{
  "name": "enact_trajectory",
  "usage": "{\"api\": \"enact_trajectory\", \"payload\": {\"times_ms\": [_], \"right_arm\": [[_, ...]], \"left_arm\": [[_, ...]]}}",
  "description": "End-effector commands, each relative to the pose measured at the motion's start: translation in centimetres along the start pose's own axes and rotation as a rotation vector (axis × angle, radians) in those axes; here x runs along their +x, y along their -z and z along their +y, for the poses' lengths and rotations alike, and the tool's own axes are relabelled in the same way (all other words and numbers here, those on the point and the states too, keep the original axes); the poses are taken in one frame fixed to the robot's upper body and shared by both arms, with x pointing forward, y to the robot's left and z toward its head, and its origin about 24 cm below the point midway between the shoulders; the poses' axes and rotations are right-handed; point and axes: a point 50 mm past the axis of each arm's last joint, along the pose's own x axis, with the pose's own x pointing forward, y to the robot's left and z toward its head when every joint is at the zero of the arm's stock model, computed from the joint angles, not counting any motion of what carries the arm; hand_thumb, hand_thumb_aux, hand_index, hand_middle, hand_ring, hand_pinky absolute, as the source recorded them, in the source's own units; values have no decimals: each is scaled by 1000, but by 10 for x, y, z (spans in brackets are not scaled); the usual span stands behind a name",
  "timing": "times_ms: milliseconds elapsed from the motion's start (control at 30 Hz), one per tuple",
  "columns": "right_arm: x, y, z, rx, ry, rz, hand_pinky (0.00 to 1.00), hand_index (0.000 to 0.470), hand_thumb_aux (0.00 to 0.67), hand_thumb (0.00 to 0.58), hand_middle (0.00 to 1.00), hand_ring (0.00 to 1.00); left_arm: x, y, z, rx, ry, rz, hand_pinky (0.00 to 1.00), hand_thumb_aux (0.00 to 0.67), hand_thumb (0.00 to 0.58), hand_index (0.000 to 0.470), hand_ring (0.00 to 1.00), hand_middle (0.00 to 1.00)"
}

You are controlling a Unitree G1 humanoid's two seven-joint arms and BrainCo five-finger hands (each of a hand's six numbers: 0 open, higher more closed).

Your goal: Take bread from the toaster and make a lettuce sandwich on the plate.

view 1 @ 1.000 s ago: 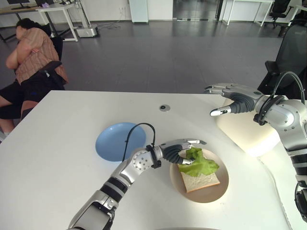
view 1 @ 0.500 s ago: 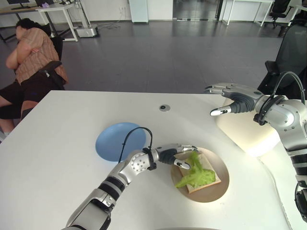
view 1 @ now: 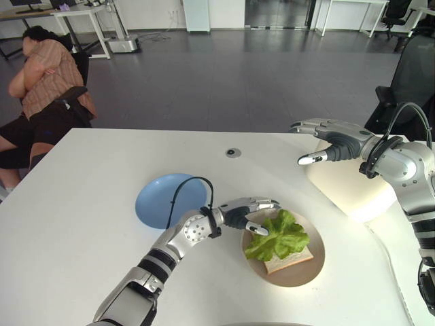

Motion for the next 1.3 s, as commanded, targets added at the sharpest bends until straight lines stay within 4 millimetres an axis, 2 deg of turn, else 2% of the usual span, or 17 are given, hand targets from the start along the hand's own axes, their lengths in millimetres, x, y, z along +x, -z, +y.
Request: {"api": "enact_trajectory", "payload": {"times_ms": [33,167,400,567,600,633,667,1000,1067,1133,1200,1300], "right_arm": [[-7,15,-4,-74,21,101,0,0,0,0,0,0],[-23,53,-14,-255,34,343,0,0,0,0,0,0],[-53,104,-11,-361,-50,688,0,0,0,0,0,0],[-62,113,-7,-328,-107,765,0,0,0,0,0,0],[-62,113,-5,-322,-124,766,0,18,26,45,0,0],[-63,113,-4,-311,-140,765,0,238,339,438,0,0],[-63,112,-2,-302,-158,761,0,464,662,580,0,0],[-50,94,-3,-157,-116,624,0,470,670,580,0,0],[-49,95,-9,-157,-92,622,0,470,670,580,0,0],[-50,98,-20,-172,-37,633,0,470,670,580,0,0],[-53,99,-40,-203,75,634,0,470,670,580,0,0],[-50,82,-75,-188,296,513,0,470,670,580,0,0]], "left_arm": [[-4,-4,32,-17,-219,-27,0,0,0,0,0,0],[-23,1,57,-212,-469,-52,0,0,0,0,0,0],[-41,9,71,-383,-605,-55,0,0,0,0,0,0],[-43,9,73,-380,-606,-49,0,0,0,0,0,0],[-43,9,73,-380,-605,-48,0,0,0,0,0,0],[-43,9,73,-380,-603,-47,0,0,0,0,0,0],[-43,10,73,-380,-602,-46,0,0,0,0,0,0],[-44,16,71,-383,-598,-21,0,0,0,0,0,0],[-45,17,71,-381,-602,-16,0,0,0,0,0,0],[-45,17,71,-380,-603,-15,0,0,0,0,0,0],[-45,17,71,-379,-600,-17,0,0,0,0,0,0],[-46,17,72,-376,-599,-19,0,0,0,0,0,0]]}}
